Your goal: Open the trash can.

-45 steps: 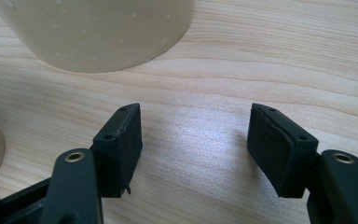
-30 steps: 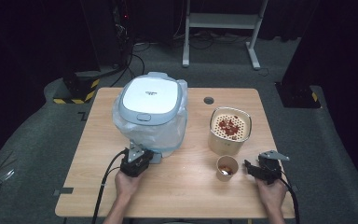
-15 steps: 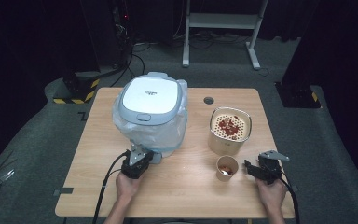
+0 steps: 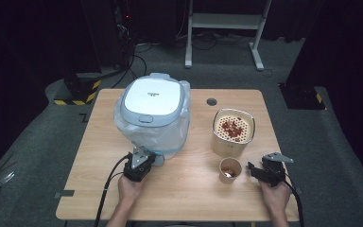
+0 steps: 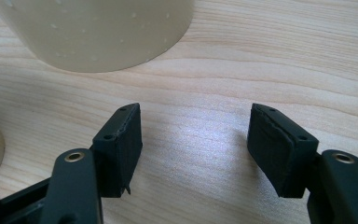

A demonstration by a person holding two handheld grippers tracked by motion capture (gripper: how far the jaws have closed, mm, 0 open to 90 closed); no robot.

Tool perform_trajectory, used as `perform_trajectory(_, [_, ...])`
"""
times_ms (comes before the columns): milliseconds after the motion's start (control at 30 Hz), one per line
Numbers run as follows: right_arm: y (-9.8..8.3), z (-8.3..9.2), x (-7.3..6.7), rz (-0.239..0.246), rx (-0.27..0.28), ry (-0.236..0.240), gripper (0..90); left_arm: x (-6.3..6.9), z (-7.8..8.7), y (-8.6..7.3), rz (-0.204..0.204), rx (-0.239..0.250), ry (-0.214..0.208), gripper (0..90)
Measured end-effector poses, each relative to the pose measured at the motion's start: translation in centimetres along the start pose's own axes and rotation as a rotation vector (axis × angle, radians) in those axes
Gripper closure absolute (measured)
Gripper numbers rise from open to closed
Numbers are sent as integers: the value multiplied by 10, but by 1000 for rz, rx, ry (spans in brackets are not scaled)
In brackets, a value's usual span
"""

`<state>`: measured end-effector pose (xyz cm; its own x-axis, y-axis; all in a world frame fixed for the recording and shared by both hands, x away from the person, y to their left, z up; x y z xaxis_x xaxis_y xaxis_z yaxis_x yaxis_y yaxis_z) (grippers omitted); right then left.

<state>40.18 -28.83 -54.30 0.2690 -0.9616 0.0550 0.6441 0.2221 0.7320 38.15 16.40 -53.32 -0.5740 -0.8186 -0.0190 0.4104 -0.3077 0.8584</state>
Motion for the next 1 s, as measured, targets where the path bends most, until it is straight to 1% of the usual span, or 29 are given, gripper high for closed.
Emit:
perform_trajectory(100, [0,0,0,0,0,0,356,0,0,-1,8,5,-4,895])
perform_trajectory(133, [0,0,0,0,0,0,357,0,0,-1,20,12,-5,896])
perform_trajectory(200, [0,0,0,-1,0,0,356,1,0,-3,29,27,-2,896])
perform_trajectory(400, [0,0,0,0,0,0,356,0,0,-4,28,29,-3,898])
perform_trajectory(500, [0,0,0,0,0,0,356,1,0,-4,18,27,2,900])
perform_trajectory(800, [0,0,0,1,0,0,356,1,-1,-5,18,24,3,900])
perform_trajectory(1000, [0,0,0,1,0,0,355,2,-1,-5,7,18,10,900])
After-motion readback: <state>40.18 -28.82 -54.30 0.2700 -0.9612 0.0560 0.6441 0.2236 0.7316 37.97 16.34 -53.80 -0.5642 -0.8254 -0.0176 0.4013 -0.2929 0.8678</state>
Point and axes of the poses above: each handheld gripper's, and its own axes: z roughly backward along the jaws, y roughly out of its top, x roughly to its right, the point moved 3 cm from there along -z, roughly forward along the jaws, and after that the axes turned 4 degrees about -y, right-handed, at the moved point
